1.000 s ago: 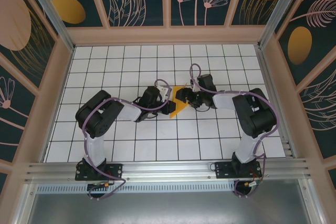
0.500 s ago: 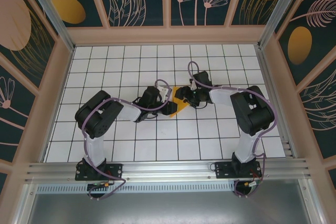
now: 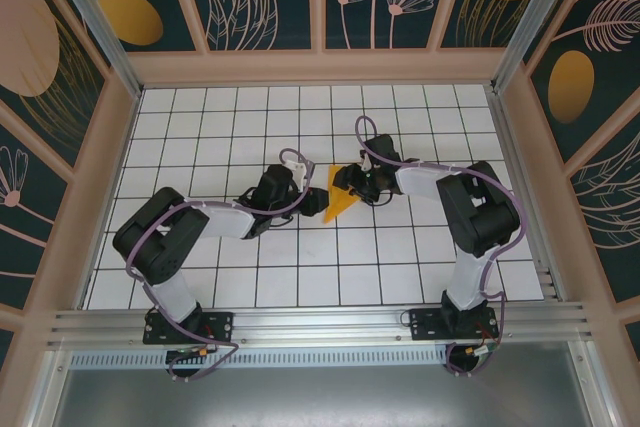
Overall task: Fold a paper plane with a square sheet of paper (pick it up from the middle)
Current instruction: Fourth fold the wing at the center of the table.
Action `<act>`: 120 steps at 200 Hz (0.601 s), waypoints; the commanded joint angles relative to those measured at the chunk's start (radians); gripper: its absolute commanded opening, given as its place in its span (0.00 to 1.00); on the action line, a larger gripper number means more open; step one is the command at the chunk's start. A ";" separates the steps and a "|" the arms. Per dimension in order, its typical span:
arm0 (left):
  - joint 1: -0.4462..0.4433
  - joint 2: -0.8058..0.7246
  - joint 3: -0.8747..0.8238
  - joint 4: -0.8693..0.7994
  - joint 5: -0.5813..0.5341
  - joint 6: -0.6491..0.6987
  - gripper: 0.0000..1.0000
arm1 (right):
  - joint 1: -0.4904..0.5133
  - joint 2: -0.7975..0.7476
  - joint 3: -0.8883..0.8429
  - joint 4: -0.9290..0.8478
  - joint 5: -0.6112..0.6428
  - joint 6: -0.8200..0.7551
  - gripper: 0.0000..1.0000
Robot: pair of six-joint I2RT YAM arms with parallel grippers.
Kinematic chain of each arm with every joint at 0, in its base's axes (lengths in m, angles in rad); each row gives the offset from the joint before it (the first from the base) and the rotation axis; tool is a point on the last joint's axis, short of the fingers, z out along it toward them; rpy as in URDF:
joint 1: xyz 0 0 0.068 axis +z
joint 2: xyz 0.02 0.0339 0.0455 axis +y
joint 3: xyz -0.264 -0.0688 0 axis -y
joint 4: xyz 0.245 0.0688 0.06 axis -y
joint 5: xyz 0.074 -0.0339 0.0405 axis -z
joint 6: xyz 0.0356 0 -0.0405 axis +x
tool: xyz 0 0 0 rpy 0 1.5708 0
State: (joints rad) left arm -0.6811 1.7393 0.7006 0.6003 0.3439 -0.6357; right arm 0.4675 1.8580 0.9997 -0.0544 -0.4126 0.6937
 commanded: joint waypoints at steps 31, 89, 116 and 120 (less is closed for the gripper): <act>-0.012 0.085 0.051 0.085 0.084 -0.083 0.18 | 0.001 0.116 -0.033 -0.067 0.153 -0.039 0.58; -0.013 0.138 0.114 0.005 0.046 -0.055 0.16 | 0.002 0.124 -0.027 -0.075 0.152 -0.050 0.62; -0.012 0.162 0.125 -0.018 0.039 -0.055 0.15 | 0.001 0.126 -0.025 -0.075 0.149 -0.053 0.63; -0.013 0.163 0.125 -0.019 0.037 -0.055 0.15 | 0.000 0.127 -0.025 -0.075 0.147 -0.053 0.63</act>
State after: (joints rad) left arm -0.6884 1.8729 0.8028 0.6155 0.3908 -0.6937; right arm 0.4713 1.8664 1.0149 -0.0608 -0.4122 0.6868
